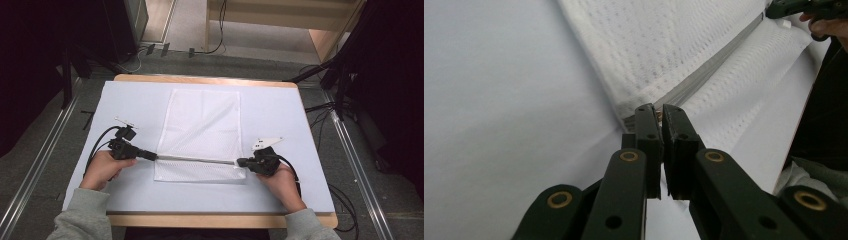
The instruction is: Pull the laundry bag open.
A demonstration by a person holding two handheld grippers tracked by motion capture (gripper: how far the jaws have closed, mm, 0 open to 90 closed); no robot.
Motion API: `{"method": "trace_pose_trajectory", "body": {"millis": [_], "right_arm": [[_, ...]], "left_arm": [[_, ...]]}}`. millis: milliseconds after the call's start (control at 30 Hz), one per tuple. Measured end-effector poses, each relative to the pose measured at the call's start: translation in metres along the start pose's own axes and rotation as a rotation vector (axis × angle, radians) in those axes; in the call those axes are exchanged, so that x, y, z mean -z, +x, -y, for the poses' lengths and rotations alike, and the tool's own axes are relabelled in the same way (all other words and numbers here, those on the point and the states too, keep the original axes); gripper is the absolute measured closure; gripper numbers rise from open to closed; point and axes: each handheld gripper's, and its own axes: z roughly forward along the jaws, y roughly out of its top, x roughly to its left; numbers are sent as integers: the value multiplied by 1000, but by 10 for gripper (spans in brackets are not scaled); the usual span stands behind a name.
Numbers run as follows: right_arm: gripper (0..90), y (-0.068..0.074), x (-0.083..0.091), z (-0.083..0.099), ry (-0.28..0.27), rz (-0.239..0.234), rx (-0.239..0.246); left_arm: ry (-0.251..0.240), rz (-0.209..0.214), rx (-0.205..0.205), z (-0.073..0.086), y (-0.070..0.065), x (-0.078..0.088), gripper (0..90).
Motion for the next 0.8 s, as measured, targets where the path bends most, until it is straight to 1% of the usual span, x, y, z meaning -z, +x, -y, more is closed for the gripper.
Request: {"method": "trace_pose_trajectory", "body": {"millis": [67,100,133,167,200,300,400,500,533,567,600,667,733,767,800], "right_arm": [[900,0,0,0,2,-5,-6],[900,-1,0,0,2,-7,-5],[900,-1,0,0,1,-7,-8],[900,-1,0,0,0,-8,-2],[900,-1,0,0,0,-11,-7],[900,-1,0,-1,7,-12,-10],[900,-1,0,-2,7,-9,-11],[900,-2,0,-2,15,-22,-20],[900,-3,0,-2,15,-25,-20],[899,-3,0,-3,18,-28,-26],[879,-3,0,-3,23,-36,-39],[809,-3,0,-5,25,-59,-42],[792,-2,0,-6,32,-55,-24],[769,-1,0,-7,34,-51,-15],[739,-1,0,-8,32,-55,-23]], "left_arm": [[-2,2,2,2,2,2,881],[-11,-10,6,3,1,3,881],[0,-7,0,5,2,3,880],[1,-11,-2,6,2,3,880],[4,-15,-3,7,2,3,880],[-7,-20,-7,6,1,4,879],[-16,-21,-29,6,0,4,875],[-23,-20,-59,6,-2,5,866],[-28,-33,-70,6,-3,5,851],[-31,-38,-77,6,-3,6,831],[-39,-39,-77,7,-3,6,813],[-54,-39,-88,6,-3,8,763],[-69,-32,-95,6,-4,10,722],[-76,-42,-107,6,-5,10,705],[-81,-47,-122,6,-6,11,690]]}}
